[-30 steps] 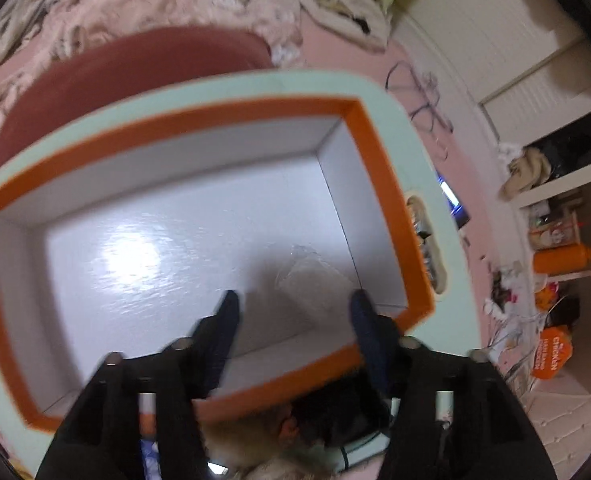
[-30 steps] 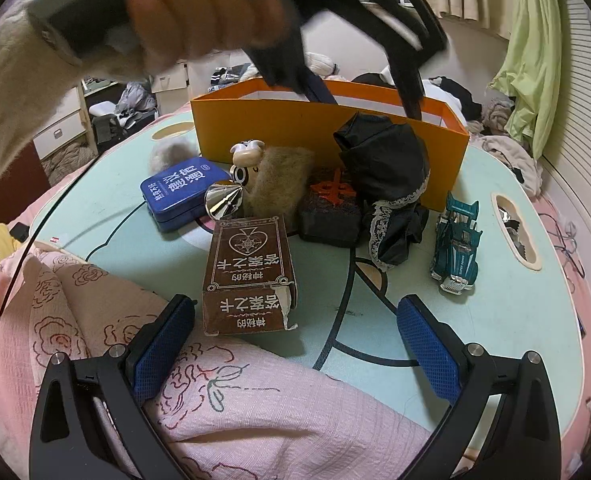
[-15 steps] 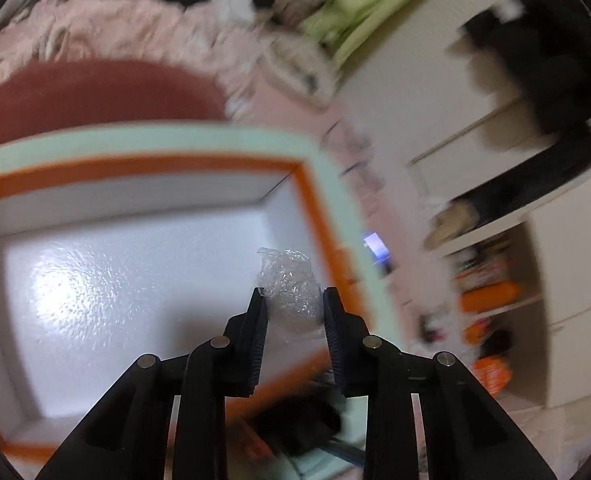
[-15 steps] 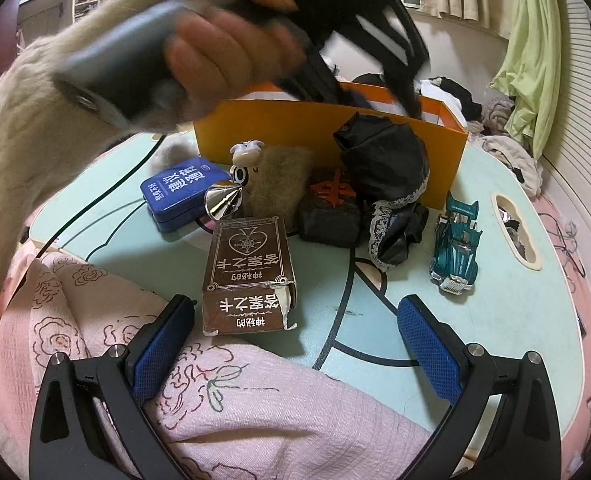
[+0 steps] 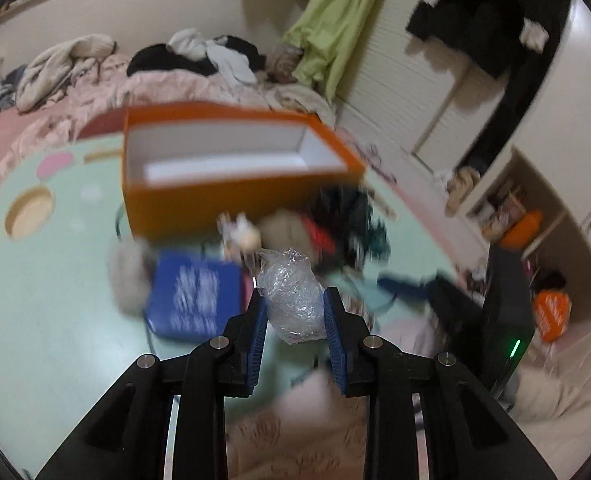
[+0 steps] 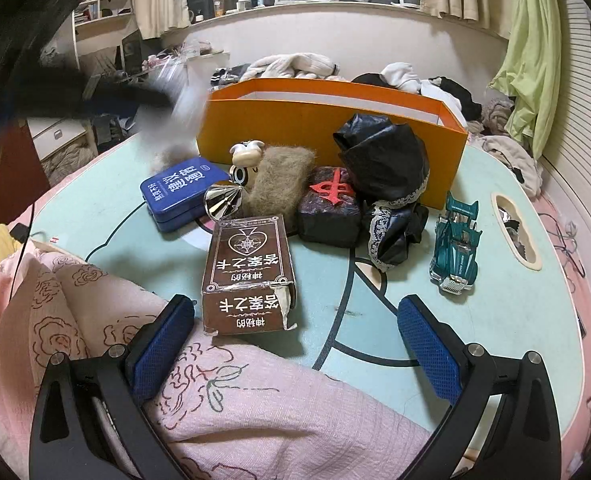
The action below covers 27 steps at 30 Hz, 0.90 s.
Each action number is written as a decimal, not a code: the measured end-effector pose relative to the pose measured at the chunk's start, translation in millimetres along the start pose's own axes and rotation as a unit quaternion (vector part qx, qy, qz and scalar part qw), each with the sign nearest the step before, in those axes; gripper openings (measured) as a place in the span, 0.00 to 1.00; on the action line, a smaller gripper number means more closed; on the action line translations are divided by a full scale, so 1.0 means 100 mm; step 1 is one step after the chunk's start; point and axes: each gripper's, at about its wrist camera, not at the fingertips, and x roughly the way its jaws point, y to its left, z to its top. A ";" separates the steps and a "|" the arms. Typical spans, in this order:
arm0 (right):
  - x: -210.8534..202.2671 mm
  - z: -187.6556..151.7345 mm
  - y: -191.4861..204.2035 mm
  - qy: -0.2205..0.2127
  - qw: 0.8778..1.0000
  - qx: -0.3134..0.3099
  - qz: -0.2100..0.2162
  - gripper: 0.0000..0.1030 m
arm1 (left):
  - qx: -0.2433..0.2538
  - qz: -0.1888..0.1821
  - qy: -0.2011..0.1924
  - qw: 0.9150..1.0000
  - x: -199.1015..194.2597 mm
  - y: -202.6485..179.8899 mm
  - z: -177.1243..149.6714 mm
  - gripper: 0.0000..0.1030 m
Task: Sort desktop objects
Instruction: 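Grasp the clear plastic bag with the left gripper, place it beside the card box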
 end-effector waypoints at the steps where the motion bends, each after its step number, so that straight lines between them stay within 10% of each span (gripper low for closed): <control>1: 0.00 0.00 0.00 0.000 1.000 0.000 0.000 0.99 | 0.002 -0.002 0.001 1.000 0.04 -0.01 -0.06 0.26; 15: -0.01 0.00 -0.01 -0.001 1.000 0.000 0.000 0.99 | 0.046 0.114 -0.126 0.984 -0.34 -0.02 -0.44 0.94; 21: -0.02 0.00 -0.01 -0.001 1.000 0.000 0.000 0.99 | 0.069 0.164 -0.018 0.984 0.10 0.21 -0.61 1.00; 27: -0.02 -0.01 -0.02 0.000 1.000 0.000 -0.004 0.99 | 0.051 0.181 -0.012 0.982 0.12 0.24 -0.43 1.00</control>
